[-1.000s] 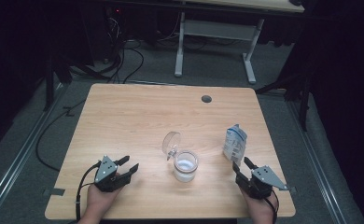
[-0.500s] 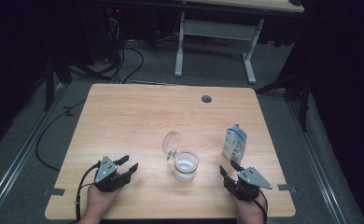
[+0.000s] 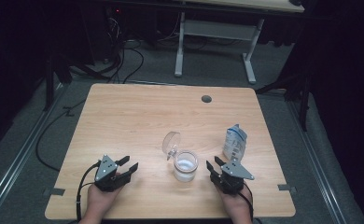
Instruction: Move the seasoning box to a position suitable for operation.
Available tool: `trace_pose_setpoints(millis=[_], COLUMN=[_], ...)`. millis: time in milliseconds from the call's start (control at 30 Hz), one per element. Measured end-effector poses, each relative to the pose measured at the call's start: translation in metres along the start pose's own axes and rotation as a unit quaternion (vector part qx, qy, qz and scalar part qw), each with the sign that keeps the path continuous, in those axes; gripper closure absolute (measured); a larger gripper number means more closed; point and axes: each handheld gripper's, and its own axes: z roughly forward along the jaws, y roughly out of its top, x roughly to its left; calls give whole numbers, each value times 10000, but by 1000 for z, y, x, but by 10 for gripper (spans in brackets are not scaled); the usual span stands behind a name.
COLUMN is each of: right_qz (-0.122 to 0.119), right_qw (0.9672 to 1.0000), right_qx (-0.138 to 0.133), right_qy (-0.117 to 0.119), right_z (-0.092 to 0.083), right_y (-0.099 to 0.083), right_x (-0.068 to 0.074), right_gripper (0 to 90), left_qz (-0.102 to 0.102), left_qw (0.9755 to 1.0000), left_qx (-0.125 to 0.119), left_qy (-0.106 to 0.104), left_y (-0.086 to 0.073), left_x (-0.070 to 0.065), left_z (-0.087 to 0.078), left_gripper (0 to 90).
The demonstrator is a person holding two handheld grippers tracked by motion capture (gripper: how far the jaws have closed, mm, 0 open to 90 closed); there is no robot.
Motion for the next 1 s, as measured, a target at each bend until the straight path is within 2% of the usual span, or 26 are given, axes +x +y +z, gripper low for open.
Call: trace_pose_setpoints(millis=[167,300,433,533,733,900,1000], right_qz=[-112,-301,-310,-210,-174,-226,-260], right_qw=[9999,9995,9994,9997,9996,9992,9990], right_qx=[-23,74,121,150,219,285,273], right_qy=[19,38,29,28,56,190,254], right_z=[8,13,11,11,11,8,6], right_y=[7,1,-6,-8,-11,-11,-10], right_x=[5,9,7,3,0,4,7], right_gripper=[637,650,671,689,748,887,900], left_qz=[-28,-88,-206,-243,-345,-219,-175], left_qw=[9999,9998,9995,9994,9990,9993,9994], left_qx=[14,8,11,86,189,267,267], left_qy=[-137,-203,-237,-232,-213,-152,-155], left_y=[6,7,7,5,7,11,15], left_x=[-9,-14,-16,-18,-22,-29,-33], left_z=[1,-1,-4,-4,0,9,13], left_gripper=[537,542,551,565,645,817,862])
